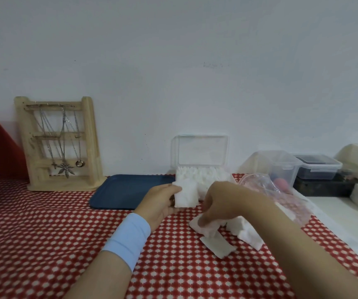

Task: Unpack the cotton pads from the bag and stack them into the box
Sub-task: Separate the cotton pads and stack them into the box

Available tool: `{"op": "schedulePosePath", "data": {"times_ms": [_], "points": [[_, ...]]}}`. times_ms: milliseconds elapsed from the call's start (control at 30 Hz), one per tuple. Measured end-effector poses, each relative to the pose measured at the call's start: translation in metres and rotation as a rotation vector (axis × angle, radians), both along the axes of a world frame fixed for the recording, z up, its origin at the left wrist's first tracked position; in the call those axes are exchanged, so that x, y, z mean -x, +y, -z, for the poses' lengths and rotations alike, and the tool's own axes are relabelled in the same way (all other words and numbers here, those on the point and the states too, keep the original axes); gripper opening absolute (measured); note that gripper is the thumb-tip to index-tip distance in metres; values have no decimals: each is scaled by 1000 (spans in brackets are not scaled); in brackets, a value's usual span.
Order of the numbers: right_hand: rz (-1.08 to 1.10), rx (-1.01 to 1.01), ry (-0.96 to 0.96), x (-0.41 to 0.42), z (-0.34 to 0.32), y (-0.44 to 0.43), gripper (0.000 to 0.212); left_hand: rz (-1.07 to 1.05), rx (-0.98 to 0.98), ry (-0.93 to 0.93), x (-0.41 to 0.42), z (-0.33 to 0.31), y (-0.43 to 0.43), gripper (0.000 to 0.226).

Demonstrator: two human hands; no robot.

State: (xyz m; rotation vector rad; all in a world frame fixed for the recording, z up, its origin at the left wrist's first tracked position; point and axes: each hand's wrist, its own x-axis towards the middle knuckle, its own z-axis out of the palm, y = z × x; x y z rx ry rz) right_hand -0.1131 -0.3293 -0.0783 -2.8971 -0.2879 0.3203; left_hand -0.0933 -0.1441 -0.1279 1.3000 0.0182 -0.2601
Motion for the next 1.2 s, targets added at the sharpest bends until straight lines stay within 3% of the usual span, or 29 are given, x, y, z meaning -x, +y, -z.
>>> {"op": "schedulePosePath", "data": {"times_ms": [100,233,367,567,733,867,1033,1200], "points": [[-63,38,33,1,6,5,48,-61,13,-2,0,1,1,16],[-98,-149,13,-2,0,-3,26,-93,10,-16,1,1,5,15],[-89,-311,11,-2,-6,-12,30,-151,-33,-50,1,1,5,12],[-15,-770,110,-4,-11,-23,17,-176,-54,-80,2,-2,3,8],[3,-852,236,-3,-11,-27,42,-158,-75,-101,3,-3,0,9],[1,-949,260,-6,-11,-28,24,-173,-50,-92,3,-3,0,9],[77,-1194,266,-9,-12,-27,27,-126,-20,-52,4,-1,-4,16],[125,-1158,175,-9,-10,-21,24,21,67,-2,8,-6,-11,26]]}}
